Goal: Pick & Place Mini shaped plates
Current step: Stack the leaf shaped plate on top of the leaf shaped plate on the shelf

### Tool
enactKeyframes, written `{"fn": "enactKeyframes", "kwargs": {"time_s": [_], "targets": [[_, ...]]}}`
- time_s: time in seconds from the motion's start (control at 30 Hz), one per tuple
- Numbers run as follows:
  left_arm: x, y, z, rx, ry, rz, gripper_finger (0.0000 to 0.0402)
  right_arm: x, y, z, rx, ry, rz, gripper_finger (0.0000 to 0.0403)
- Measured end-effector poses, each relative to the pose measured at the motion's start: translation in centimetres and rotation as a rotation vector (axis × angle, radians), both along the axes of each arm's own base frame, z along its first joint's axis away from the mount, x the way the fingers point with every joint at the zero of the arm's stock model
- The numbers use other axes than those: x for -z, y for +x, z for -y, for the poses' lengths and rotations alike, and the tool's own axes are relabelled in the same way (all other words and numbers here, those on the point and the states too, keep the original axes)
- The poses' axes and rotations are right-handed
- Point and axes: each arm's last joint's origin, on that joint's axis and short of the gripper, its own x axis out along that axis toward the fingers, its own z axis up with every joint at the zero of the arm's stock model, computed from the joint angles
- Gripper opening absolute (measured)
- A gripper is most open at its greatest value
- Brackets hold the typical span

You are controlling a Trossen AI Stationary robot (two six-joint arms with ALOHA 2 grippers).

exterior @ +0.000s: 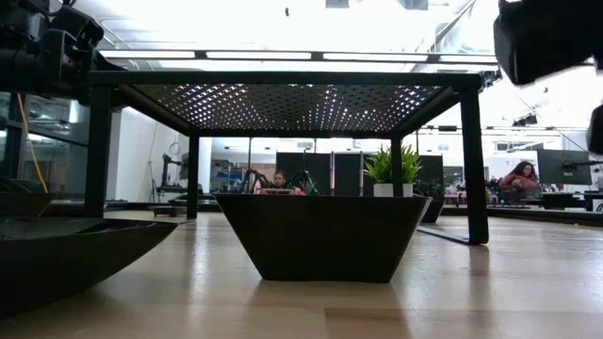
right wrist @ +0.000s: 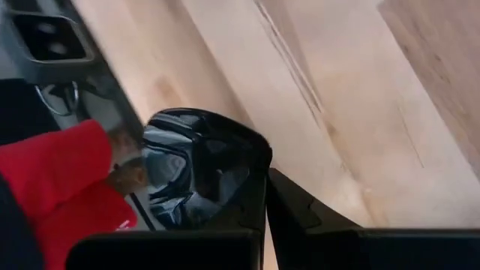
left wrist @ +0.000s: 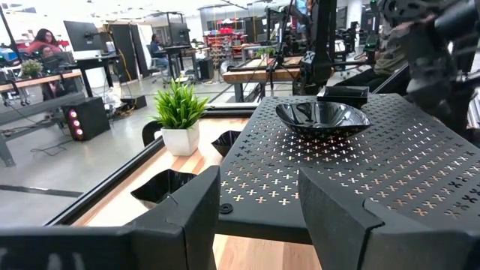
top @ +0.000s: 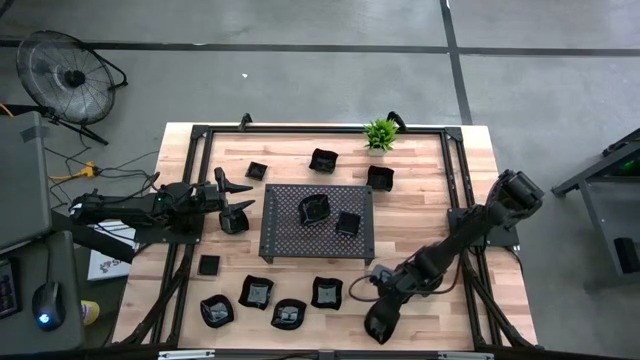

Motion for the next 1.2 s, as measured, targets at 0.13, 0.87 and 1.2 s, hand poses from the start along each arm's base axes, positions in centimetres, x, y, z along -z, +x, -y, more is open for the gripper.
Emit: {"fn": "enactKeyframes", "kwargs": {"time_s": [0.13, 0.87, 1.2], "targets": [[0.0, 0.0, 0.0, 0.0, 0.0, 0.0, 0.0176, -2.3, 0.1, 0.0, 0.02, -0.007, 0.023, 0.0001], [0.0, 0.0, 0.0, 0.0, 0.0, 0.0, 0.0176, -13.7, 4.2, 2.9, 0.155, -0.061, 0.202, 0.0], [0.0, 0.0, 0.0, 0.0, 0.0, 0.0, 0.0176, -15.1, 6.3, 6.9, 0.315, -0.089, 0.254, 0.0]]}}
